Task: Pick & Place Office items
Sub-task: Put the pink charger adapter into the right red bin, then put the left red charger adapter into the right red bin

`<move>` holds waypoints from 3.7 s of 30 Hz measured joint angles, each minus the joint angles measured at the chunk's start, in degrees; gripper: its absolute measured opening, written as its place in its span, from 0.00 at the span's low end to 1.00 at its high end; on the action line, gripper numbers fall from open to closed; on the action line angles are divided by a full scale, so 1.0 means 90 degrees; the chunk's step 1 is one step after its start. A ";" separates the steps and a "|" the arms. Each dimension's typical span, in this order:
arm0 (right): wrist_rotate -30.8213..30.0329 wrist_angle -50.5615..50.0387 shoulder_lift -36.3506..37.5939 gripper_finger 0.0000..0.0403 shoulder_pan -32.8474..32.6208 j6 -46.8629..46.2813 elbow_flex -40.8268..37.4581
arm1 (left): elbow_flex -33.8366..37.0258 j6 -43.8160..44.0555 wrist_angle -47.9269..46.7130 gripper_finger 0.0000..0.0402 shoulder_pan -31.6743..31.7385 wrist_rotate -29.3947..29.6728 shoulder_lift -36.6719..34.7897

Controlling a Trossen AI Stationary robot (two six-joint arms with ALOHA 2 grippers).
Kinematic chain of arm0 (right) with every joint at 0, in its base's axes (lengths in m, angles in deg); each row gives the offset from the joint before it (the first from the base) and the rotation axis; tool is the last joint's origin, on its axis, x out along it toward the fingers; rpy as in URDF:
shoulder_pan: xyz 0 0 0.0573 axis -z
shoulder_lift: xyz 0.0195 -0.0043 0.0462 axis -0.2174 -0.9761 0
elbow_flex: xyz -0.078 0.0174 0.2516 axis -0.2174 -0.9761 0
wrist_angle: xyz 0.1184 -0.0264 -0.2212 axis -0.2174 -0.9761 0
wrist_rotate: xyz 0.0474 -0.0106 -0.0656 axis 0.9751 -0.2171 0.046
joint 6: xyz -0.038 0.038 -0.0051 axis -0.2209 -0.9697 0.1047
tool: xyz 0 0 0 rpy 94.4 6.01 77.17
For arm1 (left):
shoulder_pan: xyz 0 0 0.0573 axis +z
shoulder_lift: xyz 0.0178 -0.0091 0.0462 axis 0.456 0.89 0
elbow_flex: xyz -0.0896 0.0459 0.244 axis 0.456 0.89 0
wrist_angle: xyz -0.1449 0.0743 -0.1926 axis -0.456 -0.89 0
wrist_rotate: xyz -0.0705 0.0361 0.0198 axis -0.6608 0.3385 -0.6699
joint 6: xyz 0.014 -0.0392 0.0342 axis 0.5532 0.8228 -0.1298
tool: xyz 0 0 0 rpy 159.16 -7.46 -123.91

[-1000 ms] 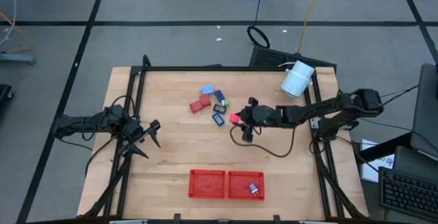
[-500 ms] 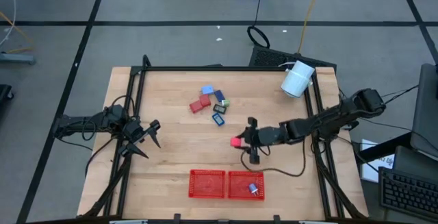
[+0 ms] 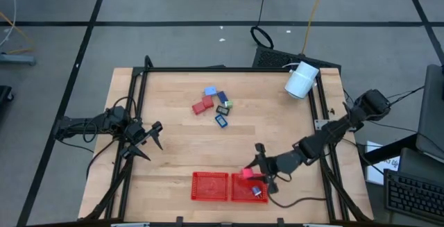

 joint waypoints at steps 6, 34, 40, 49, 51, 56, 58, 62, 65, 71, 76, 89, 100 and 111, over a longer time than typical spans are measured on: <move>0.0039 -0.0034 -0.0229 0.41 -0.0234 -0.0193 0.0000 | 0.0000 0.0000 0.0000 0.67 -0.0001 0.0000 0.0000; 0.0531 -0.1905 -0.1451 0.41 -0.0443 -0.0140 0.0750 | 0.0002 -0.0002 -0.0002 0.67 0.0001 0.0000 0.0000; 0.0531 -0.1925 -0.1472 0.41 -0.0443 -0.0118 0.0748 | 0.0001 -0.0002 -0.0002 0.67 0.0001 0.0000 0.0000; 0.0526 -0.1857 -0.1472 0.41 -0.0400 -0.0146 0.0690 | 0.0001 -0.0002 -0.0002 0.67 0.0000 0.0000 0.0000; 0.0509 -0.1843 -0.1472 0.41 -0.0383 -0.0179 0.0645 | 0.0000 -0.0001 -0.0002 0.67 0.0001 0.0000 0.0000; 0.0506 -0.1807 -0.1472 0.41 -0.0344 -0.0191 0.0553 | 0.0000 0.0000 -0.0002 0.67 0.0000 0.0000 0.0000; 0.0507 -0.1805 -0.1472 0.41 -0.0341 -0.0191 0.0549 | 0.0002 0.0000 0.0000 0.67 0.0001 0.0000 0.0000; 0.0508 -0.1764 -0.1472 0.41 -0.0342 -0.0190 0.0544 | 0.0000 -0.0002 -0.0002 0.67 0.0001 0.0000 0.0000; 0.0526 -0.1730 -0.1472 0.41 -0.0343 -0.0191 0.0539 | 0.0000 -0.0002 -0.0002 0.67 0.0001 0.0000 0.0000; 0.0533 -0.1649 -0.1472 0.41 -0.0343 -0.0191 0.0539 | 0.0000 -0.0002 -0.0002 0.67 0.0001 0.0000 0.0000; 0.0543 -0.1539 -0.1472 0.41 -0.0343 -0.0191 0.0537 | 0.0000 -0.0002 -0.0001 0.67 0.0001 0.0000 0.0000; 0.0543 -0.1451 -0.1472 0.43 -0.0343 -0.0193 0.0537 | 0.0000 -0.0002 -0.0002 0.67 0.0001 0.0000 0.0000; 0.0512 -0.1410 -0.1472 0.61 -0.0343 -0.0359 0.0537 | 0.0002 -0.0002 -0.0002 0.67 0.0001 0.0000 0.0000; 0.0507 -0.1400 -0.1228 0.59 -0.0343 -0.0339 0.0537 | 0.0001 -0.0002 -0.0001 0.67 0.0001 0.0000 0.0000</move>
